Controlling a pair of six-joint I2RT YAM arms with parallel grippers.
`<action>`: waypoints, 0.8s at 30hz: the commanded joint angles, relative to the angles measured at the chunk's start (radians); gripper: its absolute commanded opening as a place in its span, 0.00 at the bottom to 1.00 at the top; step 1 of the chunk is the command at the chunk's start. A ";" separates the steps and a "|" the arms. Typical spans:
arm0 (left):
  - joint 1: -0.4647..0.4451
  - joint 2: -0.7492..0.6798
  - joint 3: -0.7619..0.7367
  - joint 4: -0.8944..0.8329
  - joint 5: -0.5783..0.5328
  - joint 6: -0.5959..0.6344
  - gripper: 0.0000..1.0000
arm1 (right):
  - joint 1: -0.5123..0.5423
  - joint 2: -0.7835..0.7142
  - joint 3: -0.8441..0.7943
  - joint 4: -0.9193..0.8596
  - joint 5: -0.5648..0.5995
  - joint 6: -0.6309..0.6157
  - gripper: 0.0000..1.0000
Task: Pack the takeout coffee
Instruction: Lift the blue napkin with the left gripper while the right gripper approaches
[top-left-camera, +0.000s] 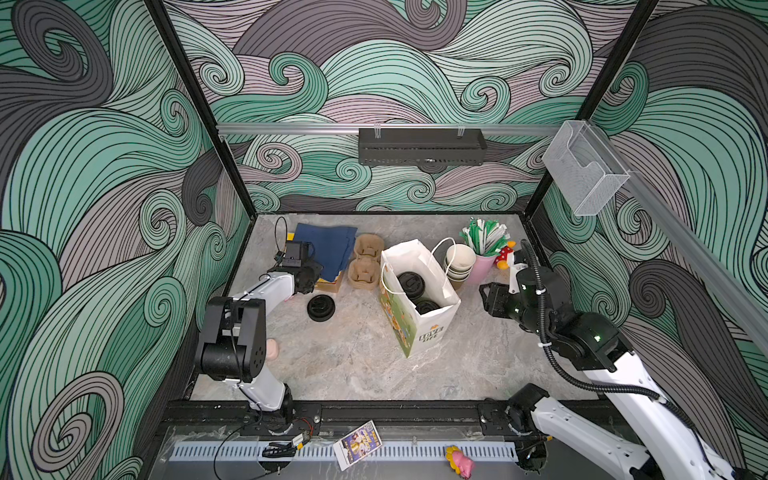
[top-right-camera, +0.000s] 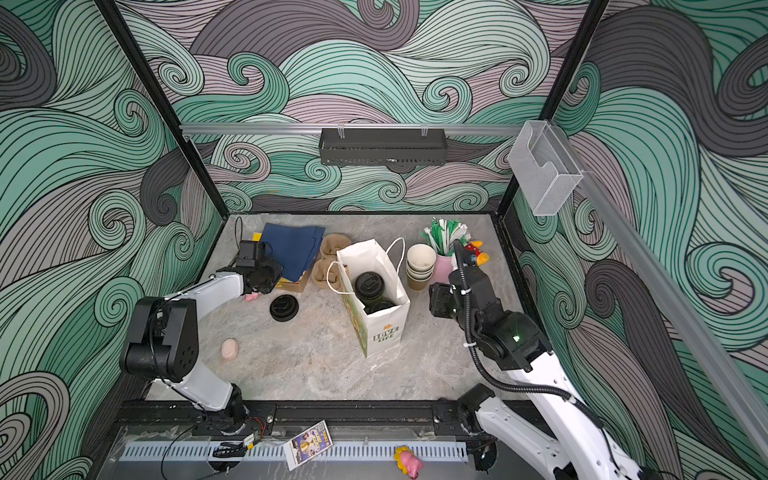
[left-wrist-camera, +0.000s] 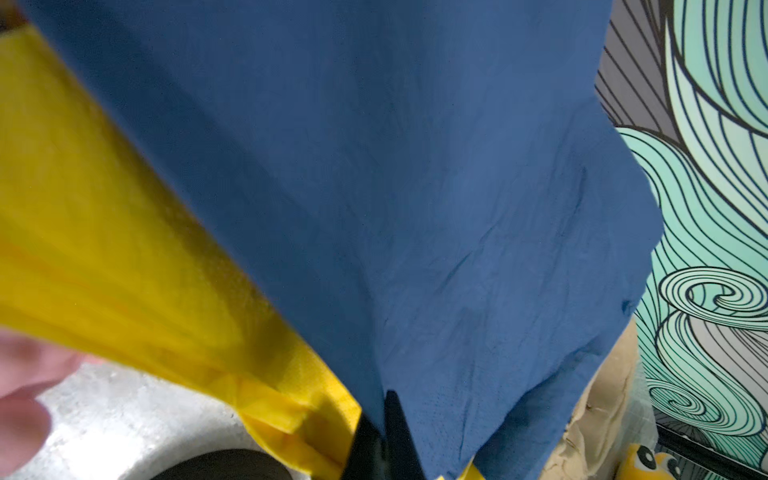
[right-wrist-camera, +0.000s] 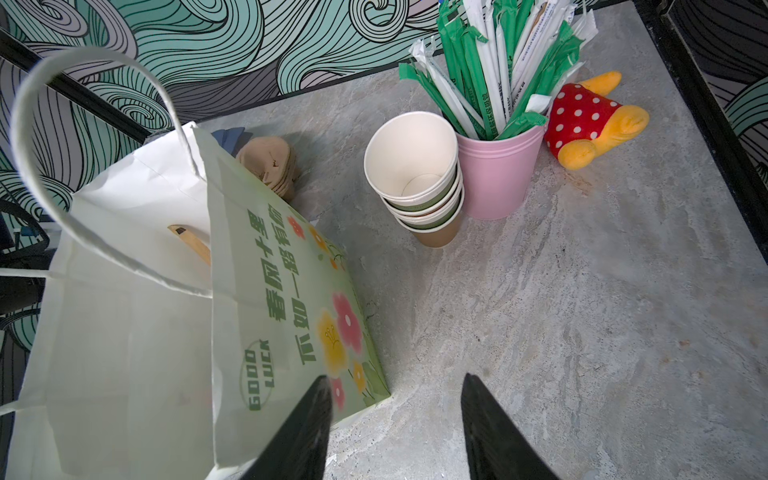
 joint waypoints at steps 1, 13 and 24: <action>0.011 -0.015 0.015 0.012 0.019 0.030 0.00 | -0.003 -0.016 0.022 -0.017 0.007 0.016 0.52; 0.013 -0.177 0.053 -0.023 0.067 0.264 0.00 | -0.003 -0.019 0.088 -0.046 0.045 -0.050 0.53; 0.013 -0.404 0.111 -0.127 0.157 0.399 0.00 | 0.057 0.182 0.403 -0.114 -0.197 -0.305 0.52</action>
